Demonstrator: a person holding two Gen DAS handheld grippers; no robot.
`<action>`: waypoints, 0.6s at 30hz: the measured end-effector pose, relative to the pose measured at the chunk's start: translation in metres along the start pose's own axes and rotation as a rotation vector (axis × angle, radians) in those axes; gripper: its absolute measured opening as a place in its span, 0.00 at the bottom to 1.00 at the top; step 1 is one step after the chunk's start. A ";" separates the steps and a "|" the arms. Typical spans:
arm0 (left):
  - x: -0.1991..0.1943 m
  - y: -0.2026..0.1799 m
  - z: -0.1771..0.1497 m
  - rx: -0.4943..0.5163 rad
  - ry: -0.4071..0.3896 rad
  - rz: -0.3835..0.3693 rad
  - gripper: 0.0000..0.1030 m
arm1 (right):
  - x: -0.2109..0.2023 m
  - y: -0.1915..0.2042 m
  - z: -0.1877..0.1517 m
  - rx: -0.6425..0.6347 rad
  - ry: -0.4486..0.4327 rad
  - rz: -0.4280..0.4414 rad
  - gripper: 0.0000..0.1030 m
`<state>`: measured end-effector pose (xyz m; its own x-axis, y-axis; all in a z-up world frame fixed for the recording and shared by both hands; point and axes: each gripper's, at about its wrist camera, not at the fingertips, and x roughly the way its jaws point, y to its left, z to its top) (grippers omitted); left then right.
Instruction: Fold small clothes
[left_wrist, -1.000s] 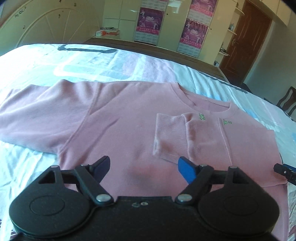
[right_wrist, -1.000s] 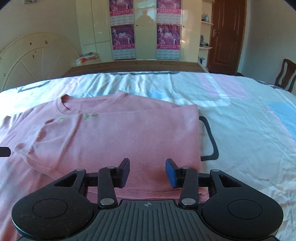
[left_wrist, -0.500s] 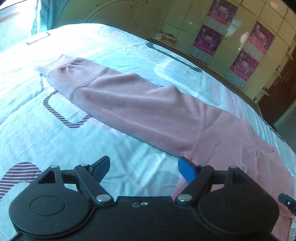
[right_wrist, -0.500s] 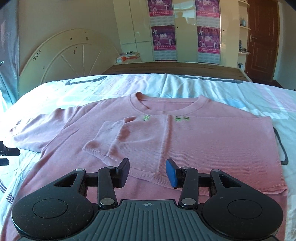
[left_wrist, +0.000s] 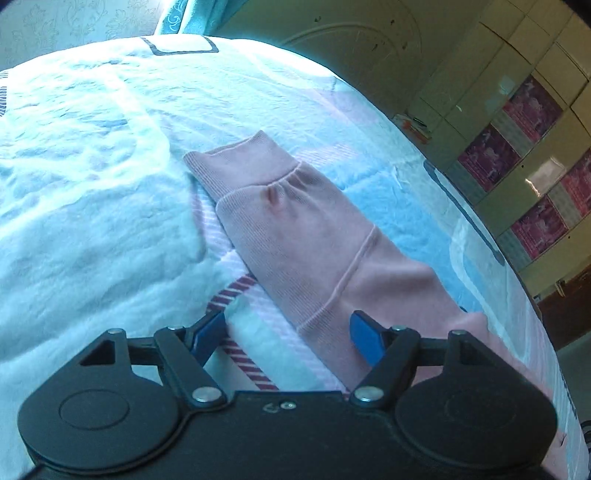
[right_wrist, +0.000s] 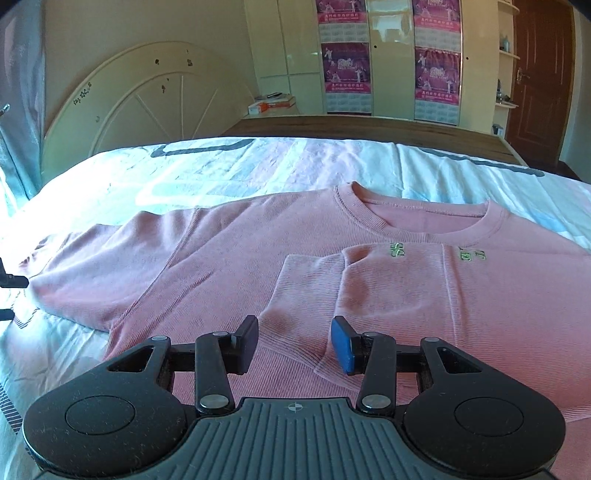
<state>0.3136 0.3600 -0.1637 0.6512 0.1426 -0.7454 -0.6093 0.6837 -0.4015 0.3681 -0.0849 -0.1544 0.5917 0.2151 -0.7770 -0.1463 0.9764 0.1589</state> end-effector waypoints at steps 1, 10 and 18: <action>0.004 0.002 0.006 -0.001 -0.005 -0.008 0.71 | 0.003 0.002 0.000 0.001 0.001 -0.008 0.42; 0.028 0.000 0.027 -0.026 -0.087 -0.030 0.52 | 0.025 0.006 0.006 0.033 0.014 -0.066 0.42; 0.031 0.008 0.032 -0.072 -0.107 -0.055 0.06 | 0.040 0.013 0.005 0.007 0.048 -0.099 0.43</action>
<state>0.3429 0.3923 -0.1728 0.7265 0.1845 -0.6619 -0.5999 0.6402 -0.4800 0.3937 -0.0637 -0.1805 0.5640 0.1167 -0.8175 -0.0835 0.9929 0.0842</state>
